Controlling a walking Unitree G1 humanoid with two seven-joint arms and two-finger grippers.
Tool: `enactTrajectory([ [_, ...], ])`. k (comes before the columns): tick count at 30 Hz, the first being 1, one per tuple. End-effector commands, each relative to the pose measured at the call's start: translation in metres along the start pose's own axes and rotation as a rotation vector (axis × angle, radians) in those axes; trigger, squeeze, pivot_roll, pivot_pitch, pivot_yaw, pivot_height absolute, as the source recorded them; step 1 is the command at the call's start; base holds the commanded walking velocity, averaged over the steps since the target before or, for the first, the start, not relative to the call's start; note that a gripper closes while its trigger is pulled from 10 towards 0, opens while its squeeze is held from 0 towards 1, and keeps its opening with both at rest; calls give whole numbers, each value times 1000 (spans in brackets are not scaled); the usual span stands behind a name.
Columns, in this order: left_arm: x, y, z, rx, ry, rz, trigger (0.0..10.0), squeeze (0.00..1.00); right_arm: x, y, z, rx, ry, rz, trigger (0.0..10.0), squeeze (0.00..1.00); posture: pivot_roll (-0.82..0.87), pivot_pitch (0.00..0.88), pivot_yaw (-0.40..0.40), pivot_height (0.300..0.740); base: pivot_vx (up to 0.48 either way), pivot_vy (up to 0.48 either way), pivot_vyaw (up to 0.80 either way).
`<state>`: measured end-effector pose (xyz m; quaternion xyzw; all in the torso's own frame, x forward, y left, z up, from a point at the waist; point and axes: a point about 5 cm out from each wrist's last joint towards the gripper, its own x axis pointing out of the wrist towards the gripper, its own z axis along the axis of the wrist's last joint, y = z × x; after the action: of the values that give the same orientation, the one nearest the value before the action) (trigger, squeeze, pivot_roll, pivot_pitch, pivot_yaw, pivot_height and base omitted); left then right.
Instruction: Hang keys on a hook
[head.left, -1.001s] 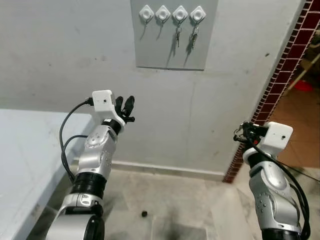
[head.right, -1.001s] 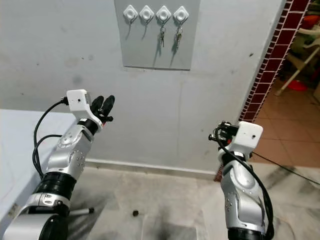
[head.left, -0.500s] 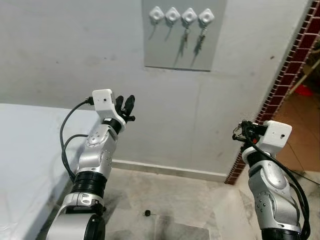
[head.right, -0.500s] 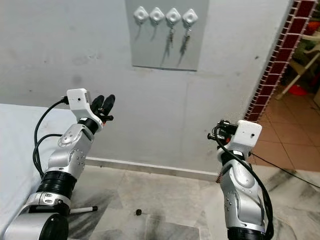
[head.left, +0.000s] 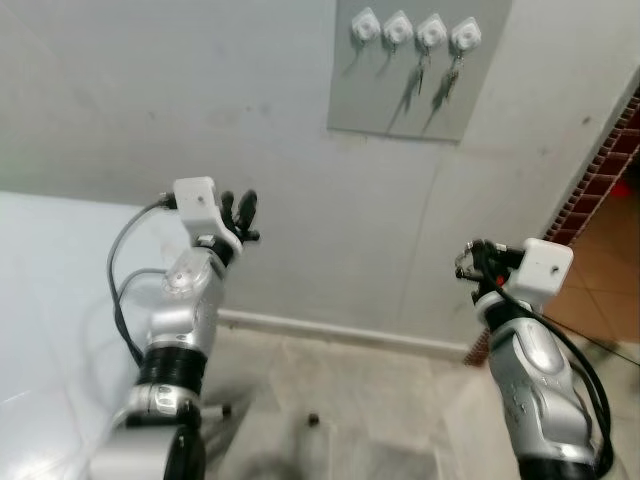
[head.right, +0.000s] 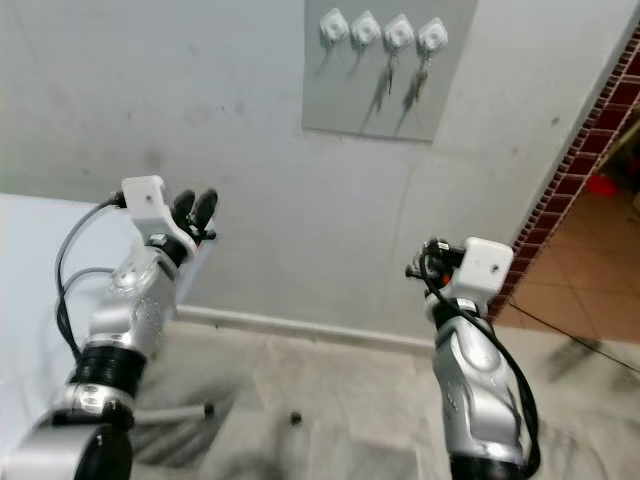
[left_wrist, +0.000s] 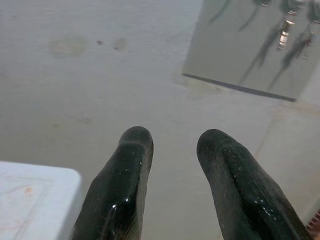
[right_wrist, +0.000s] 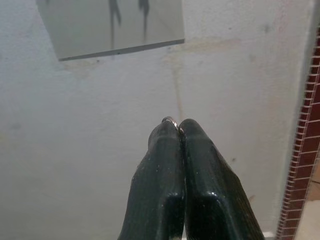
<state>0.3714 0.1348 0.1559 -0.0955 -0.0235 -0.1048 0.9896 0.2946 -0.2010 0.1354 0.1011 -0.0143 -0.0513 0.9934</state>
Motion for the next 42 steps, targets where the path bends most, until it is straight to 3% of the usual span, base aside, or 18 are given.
enactTrajectory([
  [1, 0, 5, 3, 20, -1, 21, 10000, 0, 1, 4, 6, -2, -21, 14, 10000, 0, 5, 0, 2, 740, 0, 0, 0],
  [22, 1, 9, 5, -6, 12, 35, 10000, 0, 1, 6, 8, 13, -31, 22, 10000, 0, 11, 0, 4, 740, 0, 0, 0],
  [42, 3, 7, 6, -31, 5, 27, 10000, 0, 2, 10, 10, 17, -38, 42, 10000, 0, 9, 0, 5, 740, 395, 0, 0],
])
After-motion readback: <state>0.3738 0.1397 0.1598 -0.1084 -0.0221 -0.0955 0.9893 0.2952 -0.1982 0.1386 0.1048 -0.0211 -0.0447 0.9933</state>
